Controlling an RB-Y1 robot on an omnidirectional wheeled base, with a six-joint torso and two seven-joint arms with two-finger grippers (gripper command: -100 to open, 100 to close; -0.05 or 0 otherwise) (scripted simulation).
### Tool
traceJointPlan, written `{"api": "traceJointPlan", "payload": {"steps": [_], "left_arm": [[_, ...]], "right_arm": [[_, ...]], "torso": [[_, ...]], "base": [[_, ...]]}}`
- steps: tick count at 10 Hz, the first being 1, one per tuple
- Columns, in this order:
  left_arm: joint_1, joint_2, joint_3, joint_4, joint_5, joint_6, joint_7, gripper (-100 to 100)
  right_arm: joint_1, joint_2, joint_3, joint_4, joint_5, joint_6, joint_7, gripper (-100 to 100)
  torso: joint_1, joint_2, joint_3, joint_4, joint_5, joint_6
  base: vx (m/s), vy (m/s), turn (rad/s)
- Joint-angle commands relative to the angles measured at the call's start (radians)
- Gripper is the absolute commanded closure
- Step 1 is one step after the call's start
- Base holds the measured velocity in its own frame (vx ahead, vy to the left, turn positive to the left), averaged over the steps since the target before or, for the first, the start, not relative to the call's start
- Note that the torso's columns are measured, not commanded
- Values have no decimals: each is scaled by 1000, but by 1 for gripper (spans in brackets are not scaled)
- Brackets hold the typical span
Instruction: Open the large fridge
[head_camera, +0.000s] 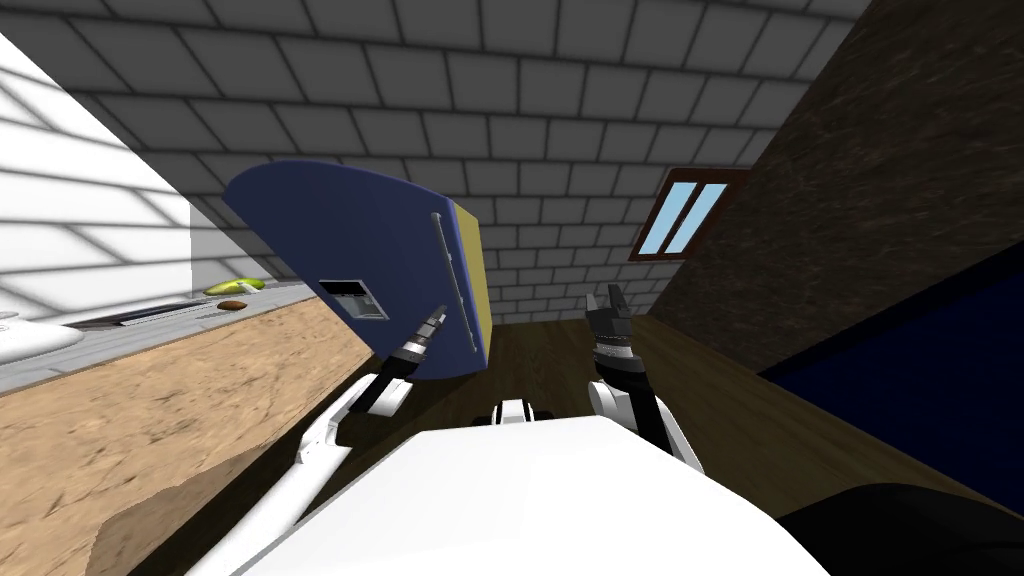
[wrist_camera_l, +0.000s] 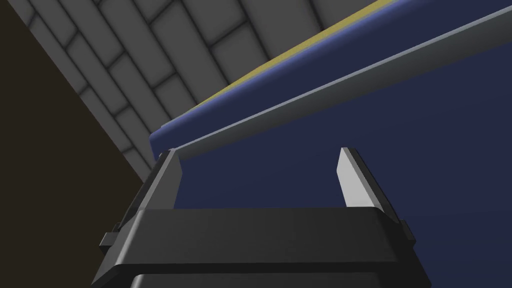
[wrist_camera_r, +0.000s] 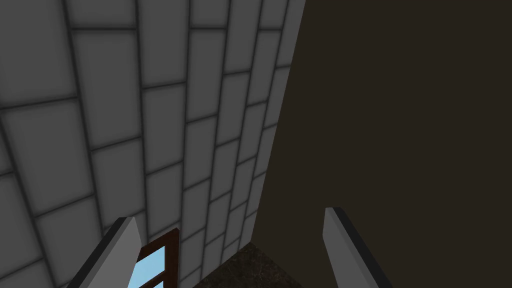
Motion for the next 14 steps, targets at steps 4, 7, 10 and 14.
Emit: {"api": "traceJointPlan", "payload": {"steps": [4,7,10,14], "left_arm": [[-86,168,13,120,47,88,25,-100],[-123,250,19,177,67,124,37,-100],[-160,331,25,233,87,159,49,-100],[-210,444,33,309,115,207,65,-100]], "right_arm": [[0,0,0,0,0,0,0,0],[0,0,0,0,0,0,0,0],[0,0,0,0,0,0,0,0],[0,0,0,0,0,0,0,0]], "torso": [[1,0,0,0,0,0],[1,1,0,0,0,0],[1,1,0,0,0,0],[1,1,0,0,0,0]], "base": [[10,-59,-70],[11,-55,-57],[9,-45,-66],[14,-58,-62]]}}
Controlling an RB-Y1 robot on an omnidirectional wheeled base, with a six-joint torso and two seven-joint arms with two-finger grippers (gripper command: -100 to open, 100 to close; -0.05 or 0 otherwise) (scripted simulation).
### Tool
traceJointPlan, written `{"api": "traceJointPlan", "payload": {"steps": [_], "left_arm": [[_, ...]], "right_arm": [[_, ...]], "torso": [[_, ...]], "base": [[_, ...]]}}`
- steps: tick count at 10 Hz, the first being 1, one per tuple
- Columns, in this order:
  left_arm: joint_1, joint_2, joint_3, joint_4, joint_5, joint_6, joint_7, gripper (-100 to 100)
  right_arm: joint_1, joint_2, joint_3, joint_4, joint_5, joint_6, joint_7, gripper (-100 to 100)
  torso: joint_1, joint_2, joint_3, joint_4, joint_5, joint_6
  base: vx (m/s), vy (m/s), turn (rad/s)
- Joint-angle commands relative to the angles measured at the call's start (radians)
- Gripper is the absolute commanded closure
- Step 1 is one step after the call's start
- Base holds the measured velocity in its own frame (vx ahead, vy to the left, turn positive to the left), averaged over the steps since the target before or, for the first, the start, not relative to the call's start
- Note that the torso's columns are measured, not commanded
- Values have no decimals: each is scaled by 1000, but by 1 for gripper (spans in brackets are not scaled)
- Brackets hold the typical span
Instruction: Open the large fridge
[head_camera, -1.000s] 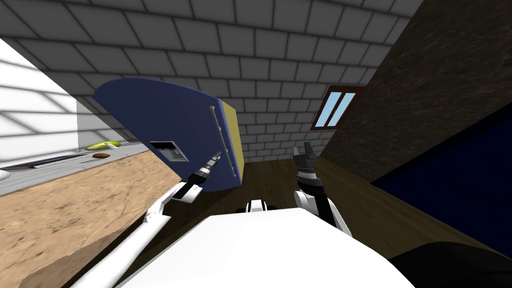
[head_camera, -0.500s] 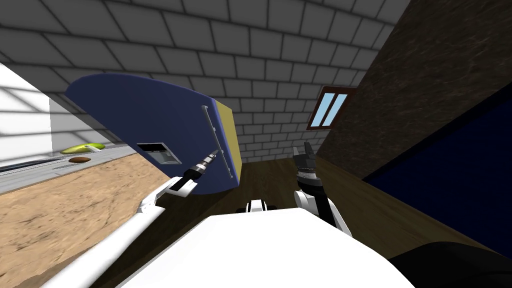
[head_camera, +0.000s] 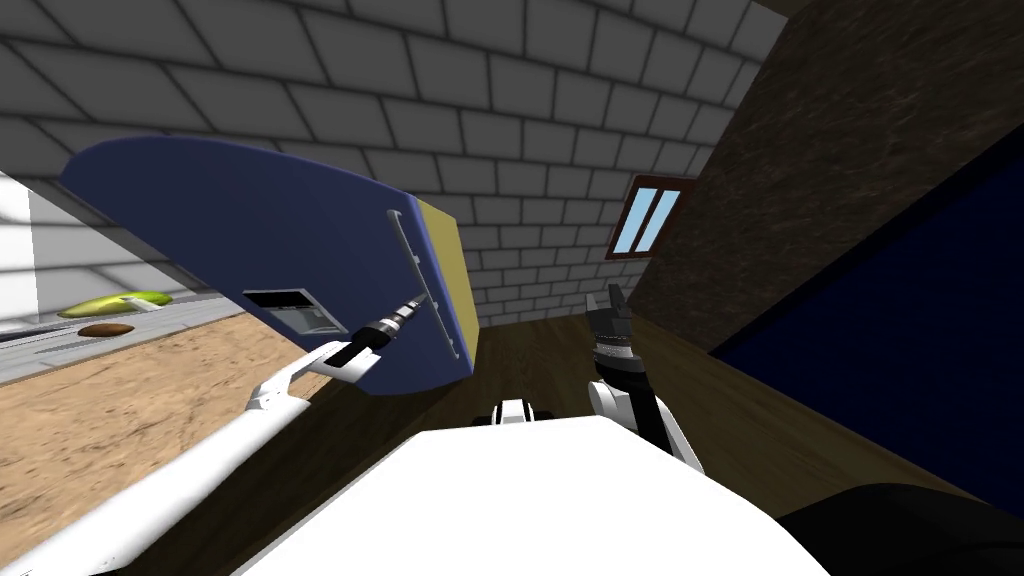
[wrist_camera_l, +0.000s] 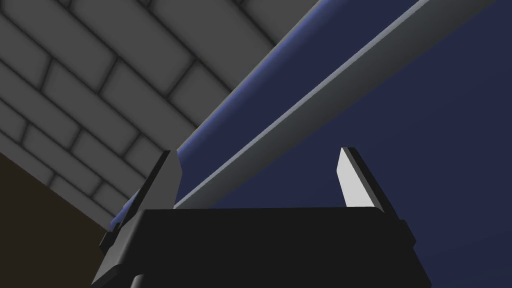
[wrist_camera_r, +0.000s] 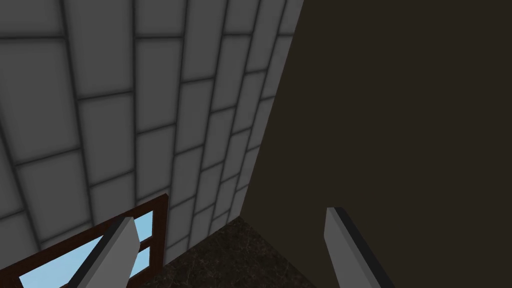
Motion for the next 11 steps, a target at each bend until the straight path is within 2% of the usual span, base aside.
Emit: {"api": "traceJointPlan", "payload": {"steps": [1,2,7,8,9,10,11], "left_arm": [[-51,84,-1,74,21,34,12,-100],[-51,88,-1,74,21,34,12,-100],[-115,230,9,168,57,96,33,-100],[-121,242,10,176,60,101,35,-100],[-115,235,11,164,59,99,34,-100],[-126,248,19,176,62,128,37,-100],[-119,245,15,174,62,110,37,-100]], "right_arm": [[0,0,0,0,0,0,0,0],[0,0,0,0,0,0,0,0],[0,0,0,0,0,0,0,0],[0,0,0,0,0,0,0,0],[0,0,0,0,0,0,0,0],[0,0,0,0,0,0,0,0],[0,0,0,0,0,0,0,0]], "torso": [[0,0,0,0,0,0],[0,0,0,0,0,0],[-1,-1,0,0,0,0],[-1,0,0,0,0,0],[0,0,0,0,0,0],[2,0,0,0,1,0],[2,-1,-1,0,1,1]], "base": [[14,-56,-103],[13,-39,-28],[14,-45,-62],[12,-41,-49],[6,-17,-3],[24,13,-225],[14,15,-68]]}}
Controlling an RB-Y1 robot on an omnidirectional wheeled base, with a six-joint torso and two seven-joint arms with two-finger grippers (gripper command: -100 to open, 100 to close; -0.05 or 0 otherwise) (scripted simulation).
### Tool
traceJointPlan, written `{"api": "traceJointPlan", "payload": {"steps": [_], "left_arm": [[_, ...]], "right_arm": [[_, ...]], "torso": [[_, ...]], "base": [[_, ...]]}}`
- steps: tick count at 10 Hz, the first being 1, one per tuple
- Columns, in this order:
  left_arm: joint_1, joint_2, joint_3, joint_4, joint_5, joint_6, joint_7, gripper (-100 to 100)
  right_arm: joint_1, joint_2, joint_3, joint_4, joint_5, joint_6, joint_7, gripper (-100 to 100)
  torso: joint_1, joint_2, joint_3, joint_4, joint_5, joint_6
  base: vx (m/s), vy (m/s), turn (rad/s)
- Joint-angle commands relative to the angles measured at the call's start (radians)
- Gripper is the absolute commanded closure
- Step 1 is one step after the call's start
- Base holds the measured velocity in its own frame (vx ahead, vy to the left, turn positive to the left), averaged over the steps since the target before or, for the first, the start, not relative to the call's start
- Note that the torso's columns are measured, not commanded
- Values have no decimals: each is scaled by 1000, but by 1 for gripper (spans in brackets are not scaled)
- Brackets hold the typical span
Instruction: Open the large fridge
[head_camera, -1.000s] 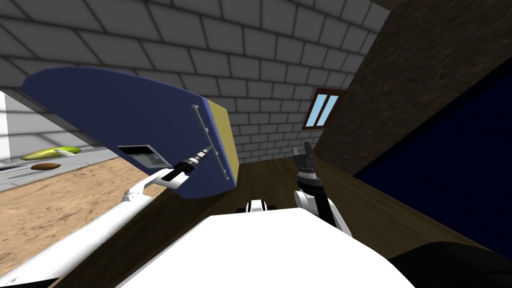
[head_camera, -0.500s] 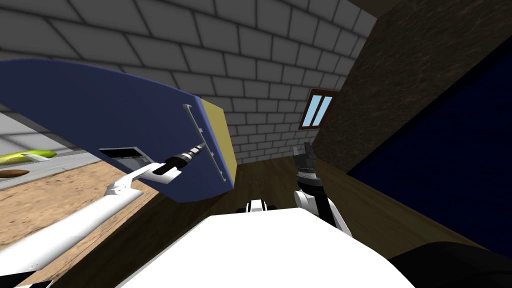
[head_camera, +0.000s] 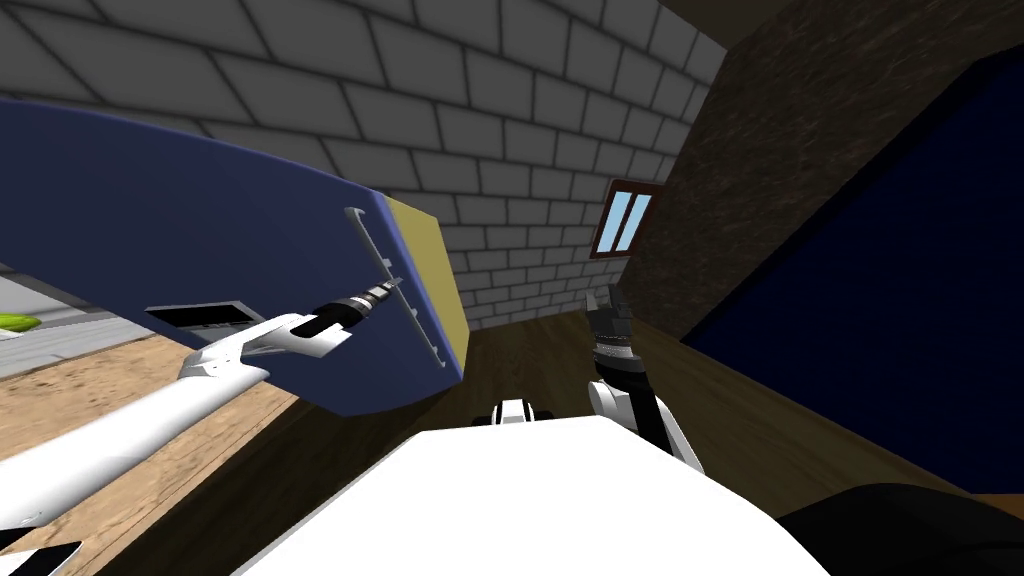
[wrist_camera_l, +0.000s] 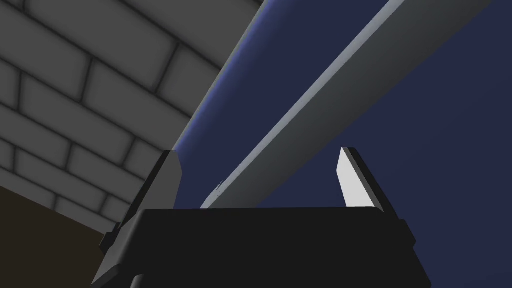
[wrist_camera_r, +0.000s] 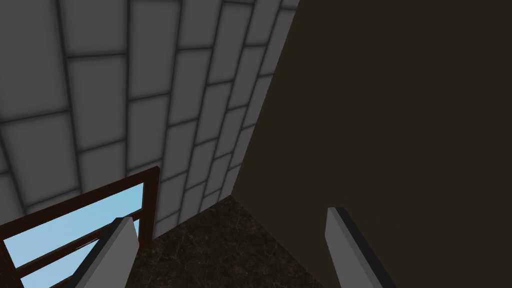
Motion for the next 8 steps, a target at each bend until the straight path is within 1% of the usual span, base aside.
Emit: {"api": "traceJointPlan", "payload": {"steps": [1,2,3,4,5,6,8], "left_arm": [[5,-7,-3,-9,-2,-8,-1,100],[4,-7,1,-7,-3,0,-2,100],[15,4,-8,-43,3,-19,-1,100],[23,16,-16,-77,10,-35,4,100],[23,16,-16,-77,10,-35,4,100],[32,28,-23,-111,18,-52,8,100],[49,51,-37,-178,34,-85,18,100]], "right_arm": [[0,0,0,0,0,0,0,0],[0,0,0,0,0,0,0,0],[0,0,0,0,0,0,0,0],[0,0,0,0,0,0,0,0],[0,0,0,0,0,0,0,0],[0,0,0,0,0,0,0,0],[0,0,0,0,0,0,0,0]], "torso": [[-1,0,0,0,0,-2],[-3,3,2,1,-1,-2],[-3,3,2,2,-1,-1],[-1,8,5,3,0,0],[1,12,8,4,1,-1],[-1,8,5,4,-1,-3],[-2,7,4,4,-2,-2]], "base": [[-11,-6,248],[-7,-8,58],[-100,79,40],[-222,146,65],[-181,125,-13],[-175,151,26],[-272,194,76]]}}
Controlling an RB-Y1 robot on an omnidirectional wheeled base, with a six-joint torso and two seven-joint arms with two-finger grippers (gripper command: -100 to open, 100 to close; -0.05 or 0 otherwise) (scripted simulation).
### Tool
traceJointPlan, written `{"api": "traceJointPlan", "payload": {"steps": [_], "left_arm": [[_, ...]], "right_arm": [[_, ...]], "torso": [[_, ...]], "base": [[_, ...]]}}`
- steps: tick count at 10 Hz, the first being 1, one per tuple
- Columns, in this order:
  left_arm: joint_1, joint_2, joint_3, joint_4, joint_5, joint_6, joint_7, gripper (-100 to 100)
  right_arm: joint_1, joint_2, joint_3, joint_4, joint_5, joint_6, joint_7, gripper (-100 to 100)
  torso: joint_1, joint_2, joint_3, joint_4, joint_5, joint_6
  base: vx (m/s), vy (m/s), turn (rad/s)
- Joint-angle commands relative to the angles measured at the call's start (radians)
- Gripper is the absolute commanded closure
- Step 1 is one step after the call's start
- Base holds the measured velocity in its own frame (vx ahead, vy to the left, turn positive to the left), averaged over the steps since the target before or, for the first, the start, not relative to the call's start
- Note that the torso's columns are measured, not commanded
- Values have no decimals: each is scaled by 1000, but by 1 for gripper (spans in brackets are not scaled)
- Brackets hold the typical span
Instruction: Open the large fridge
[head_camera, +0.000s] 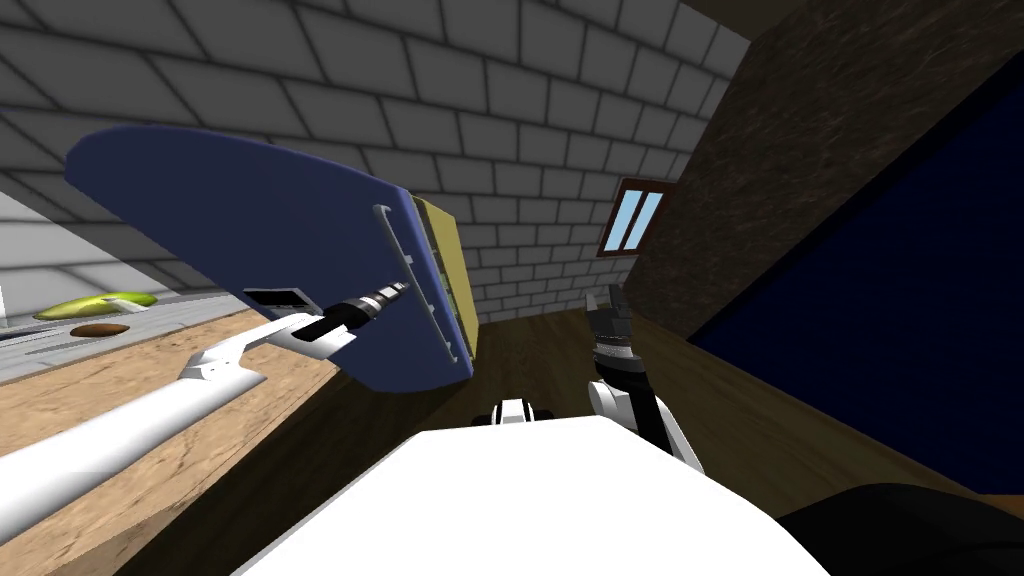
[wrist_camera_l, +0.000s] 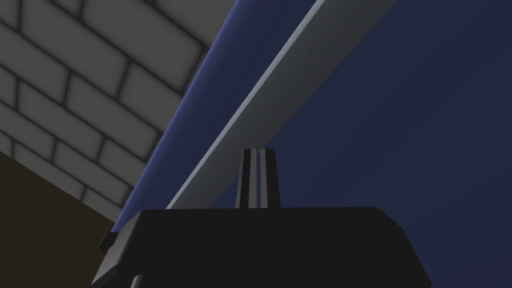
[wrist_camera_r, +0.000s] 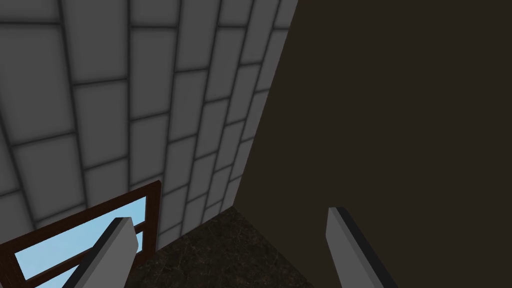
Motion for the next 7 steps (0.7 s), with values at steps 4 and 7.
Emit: {"api": "traceJointPlan", "payload": {"steps": [4,7], "left_arm": [[19,50,-43,-151,33,-76,20,100],[36,73,-58,-219,49,-109,29,100]], "right_arm": [[0,0,0,0,0,0,0,0],[0,0,0,0,0,0,0,0]], "torso": [[-5,-13,-7,-5,0,1],[4,-4,-2,-3,3,1]], "base": [[-228,199,37],[-188,199,37]]}}
